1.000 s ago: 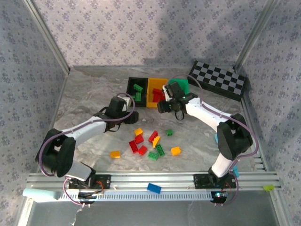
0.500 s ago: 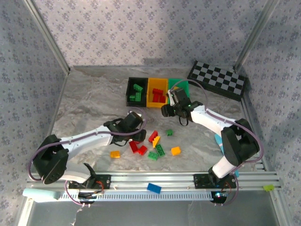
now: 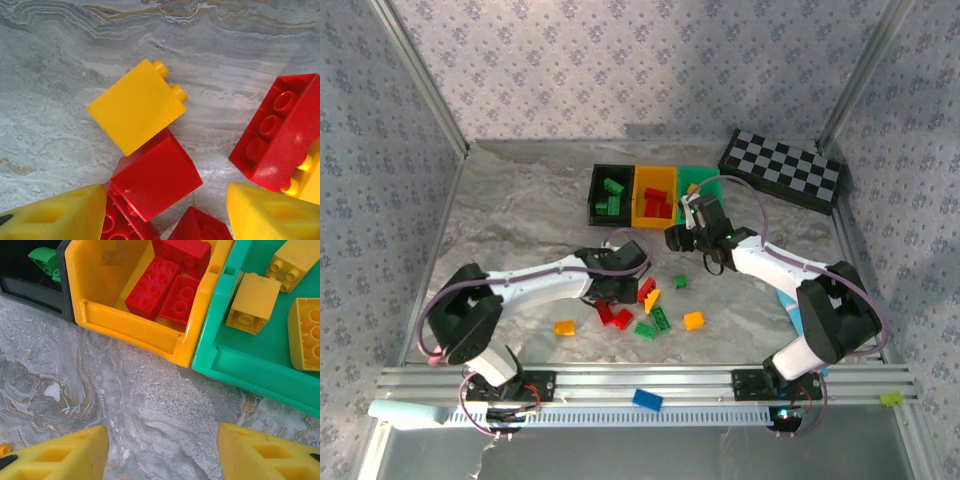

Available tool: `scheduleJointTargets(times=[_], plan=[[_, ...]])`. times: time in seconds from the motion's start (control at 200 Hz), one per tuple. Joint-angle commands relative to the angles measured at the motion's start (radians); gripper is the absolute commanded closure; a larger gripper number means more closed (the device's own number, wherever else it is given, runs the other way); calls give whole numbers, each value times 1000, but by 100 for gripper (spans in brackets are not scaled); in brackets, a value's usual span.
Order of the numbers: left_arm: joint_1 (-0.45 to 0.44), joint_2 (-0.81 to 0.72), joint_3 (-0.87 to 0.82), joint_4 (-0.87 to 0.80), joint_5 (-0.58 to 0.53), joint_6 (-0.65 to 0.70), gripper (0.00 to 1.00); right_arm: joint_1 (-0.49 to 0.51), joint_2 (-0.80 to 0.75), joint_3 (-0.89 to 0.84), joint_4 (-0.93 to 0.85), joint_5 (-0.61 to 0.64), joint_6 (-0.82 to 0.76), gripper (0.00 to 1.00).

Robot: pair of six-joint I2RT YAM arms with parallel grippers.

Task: Sort the legos into containers by color
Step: Pick up the lego from the middle-left of the table.

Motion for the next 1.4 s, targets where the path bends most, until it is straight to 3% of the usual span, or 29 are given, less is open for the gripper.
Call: scheduleJointTargets(times=[0.0,0.255,0.8,0.975,1.074,1.394], plan=[[-7,38,68,-89,-9,-28,37,4,-36,-18,31,13,7,39],[-7,115,111,-173,-13,-72,37,2,-60,-37,38,16,5,39],[0,201,124,-115,-10,-42,38,-10,-90,-49,33,26,0,39],[2,184,128,-109,-26,-31,43,-13,-90,-53,34,26,0,39],[2,178,135,-109,-30,-25,55,-16,-91,-53,33,27,0,39],[-15,71,156,-107,-92,28,57,-17,-107,-70,49,43,13,39]])
